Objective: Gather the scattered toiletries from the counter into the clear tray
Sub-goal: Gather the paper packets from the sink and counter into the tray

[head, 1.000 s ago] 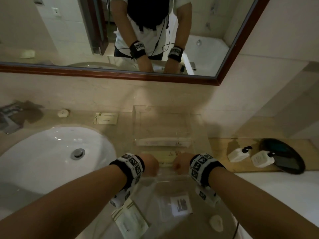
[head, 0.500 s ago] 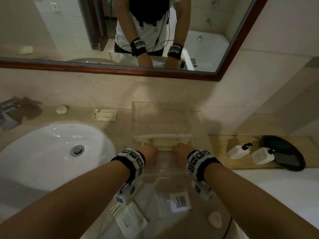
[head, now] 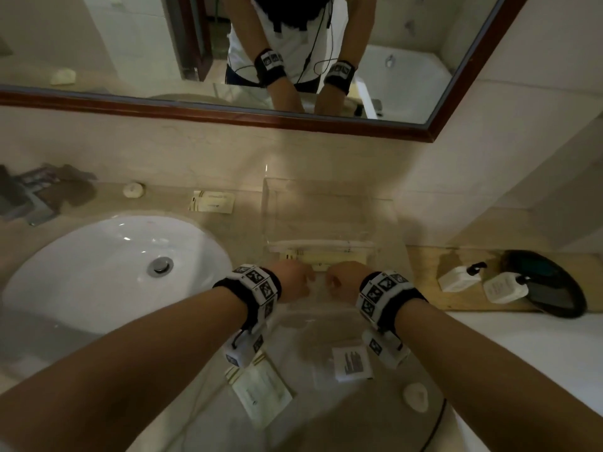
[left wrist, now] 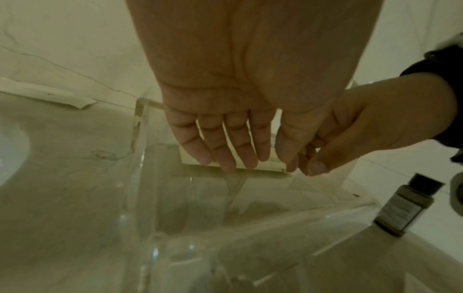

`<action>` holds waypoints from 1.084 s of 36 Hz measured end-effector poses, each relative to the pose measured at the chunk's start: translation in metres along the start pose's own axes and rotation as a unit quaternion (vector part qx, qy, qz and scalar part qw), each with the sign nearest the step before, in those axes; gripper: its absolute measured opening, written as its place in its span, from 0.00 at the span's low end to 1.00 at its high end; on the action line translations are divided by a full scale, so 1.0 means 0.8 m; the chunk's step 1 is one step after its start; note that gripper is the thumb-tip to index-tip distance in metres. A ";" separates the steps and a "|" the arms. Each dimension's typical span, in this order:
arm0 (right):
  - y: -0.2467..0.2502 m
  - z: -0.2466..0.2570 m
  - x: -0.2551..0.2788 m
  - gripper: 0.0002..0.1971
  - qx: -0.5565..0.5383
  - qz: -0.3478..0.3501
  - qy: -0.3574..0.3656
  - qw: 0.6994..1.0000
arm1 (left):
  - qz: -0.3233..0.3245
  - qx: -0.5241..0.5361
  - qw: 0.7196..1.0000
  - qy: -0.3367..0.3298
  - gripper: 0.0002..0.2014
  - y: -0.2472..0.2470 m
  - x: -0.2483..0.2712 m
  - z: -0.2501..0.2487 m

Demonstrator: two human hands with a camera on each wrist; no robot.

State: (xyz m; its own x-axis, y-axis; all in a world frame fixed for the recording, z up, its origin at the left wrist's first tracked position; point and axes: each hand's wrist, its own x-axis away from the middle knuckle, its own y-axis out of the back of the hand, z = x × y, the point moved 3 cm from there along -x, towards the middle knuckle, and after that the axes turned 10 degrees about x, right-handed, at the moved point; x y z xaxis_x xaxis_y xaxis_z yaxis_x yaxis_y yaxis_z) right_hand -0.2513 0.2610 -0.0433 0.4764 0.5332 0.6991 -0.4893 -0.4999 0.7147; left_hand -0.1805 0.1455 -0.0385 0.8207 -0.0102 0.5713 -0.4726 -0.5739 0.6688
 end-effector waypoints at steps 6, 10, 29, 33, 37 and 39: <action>-0.009 0.047 0.008 0.10 0.024 -0.031 0.016 0.999 | 0.000 -0.020 0.999 -0.037 0.16 -0.004 0.028 0.007; -0.004 0.067 0.014 0.11 0.021 -0.049 0.029 0.998 | -0.035 0.000 0.998 -0.050 0.15 -0.003 0.044 0.017; -0.099 0.208 0.034 0.21 0.064 -0.013 -0.023 0.998 | 0.064 -0.063 0.996 -0.026 0.18 -0.050 0.146 0.110; -0.106 0.223 0.054 0.28 0.035 -0.033 -0.097 0.994 | 0.077 -0.086 0.993 -0.040 0.19 -0.050 0.165 0.127; -0.121 0.216 0.047 0.31 0.002 -0.006 -0.141 0.990 | 0.069 -0.075 0.994 -0.046 0.19 -0.042 0.183 0.152; -0.153 0.191 0.010 0.31 -0.014 0.000 -0.137 0.991 | 0.059 -0.072 0.995 -0.046 0.19 -0.039 0.192 0.164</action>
State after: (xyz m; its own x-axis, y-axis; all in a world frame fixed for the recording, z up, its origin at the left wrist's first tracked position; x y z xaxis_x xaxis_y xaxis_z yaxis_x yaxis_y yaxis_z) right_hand -0.0757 0.2222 -0.1221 0.6545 0.3268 0.6818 -0.5079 -0.4780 0.7166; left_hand 0.0026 0.0546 -0.0342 0.7794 -0.1497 0.6084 -0.6032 -0.4418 0.6641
